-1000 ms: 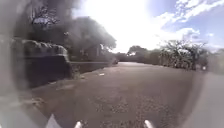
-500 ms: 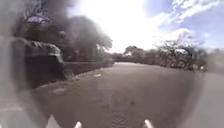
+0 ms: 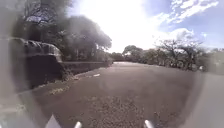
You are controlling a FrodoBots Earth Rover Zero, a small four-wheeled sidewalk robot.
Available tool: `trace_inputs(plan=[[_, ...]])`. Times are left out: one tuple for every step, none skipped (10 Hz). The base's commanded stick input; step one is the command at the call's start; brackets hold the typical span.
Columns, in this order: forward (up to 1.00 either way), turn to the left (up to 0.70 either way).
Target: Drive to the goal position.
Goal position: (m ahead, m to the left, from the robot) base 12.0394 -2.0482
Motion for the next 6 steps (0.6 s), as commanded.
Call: trace_inputs(plan=[[0.5, 0.0], [0.5, 0.0], [0.5, 0.0], [0.5, 0.0], [0.5, 0.0], [0.5, 0.0]])
